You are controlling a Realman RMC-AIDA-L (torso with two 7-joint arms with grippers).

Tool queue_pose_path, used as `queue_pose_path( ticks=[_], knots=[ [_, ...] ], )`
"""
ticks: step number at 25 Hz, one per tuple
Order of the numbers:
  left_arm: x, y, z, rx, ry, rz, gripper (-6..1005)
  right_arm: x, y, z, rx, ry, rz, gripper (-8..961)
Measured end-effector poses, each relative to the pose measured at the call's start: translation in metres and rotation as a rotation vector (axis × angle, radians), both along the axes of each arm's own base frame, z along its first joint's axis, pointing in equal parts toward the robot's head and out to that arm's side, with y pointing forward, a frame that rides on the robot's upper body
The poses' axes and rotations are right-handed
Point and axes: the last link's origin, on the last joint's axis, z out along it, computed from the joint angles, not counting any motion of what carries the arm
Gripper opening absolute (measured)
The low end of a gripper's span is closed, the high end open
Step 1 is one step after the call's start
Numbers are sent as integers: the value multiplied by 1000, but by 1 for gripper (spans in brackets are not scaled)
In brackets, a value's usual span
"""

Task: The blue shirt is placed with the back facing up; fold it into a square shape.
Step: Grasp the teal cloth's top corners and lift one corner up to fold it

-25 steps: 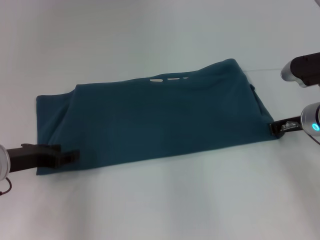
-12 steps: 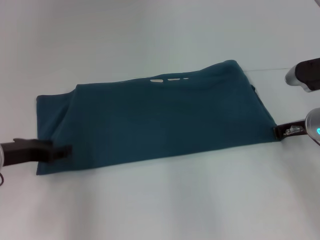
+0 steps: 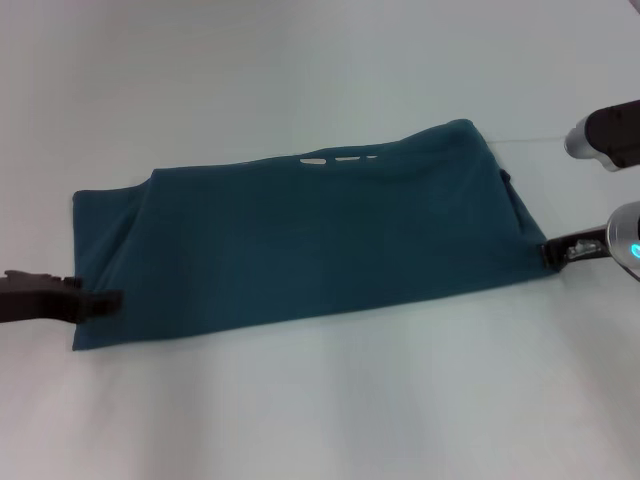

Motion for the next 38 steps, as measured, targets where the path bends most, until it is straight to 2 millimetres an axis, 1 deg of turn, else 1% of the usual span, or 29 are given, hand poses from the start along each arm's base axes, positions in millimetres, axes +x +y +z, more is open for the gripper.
queue_pose_path(
  ticks=[6,13,21,32,38],
  knots=[
    [-5,0,1,-17,55,50,604,-6,3,1,-2,-3,16,31],
    [-10,3,-3,-34,101,74,603,-11,6,0,-6,-11,32,34],
    [-13,5,-7,-40,103,82,603,-13,8,-1,-9,-20,43,37],
    [-13,4,-4,-31,93,101,612,-13,8,-1,-9,-21,45,42],
    [-11,2,-7,-58,87,103,610,-13,9,-1,-6,-21,47,45]
  ],
)
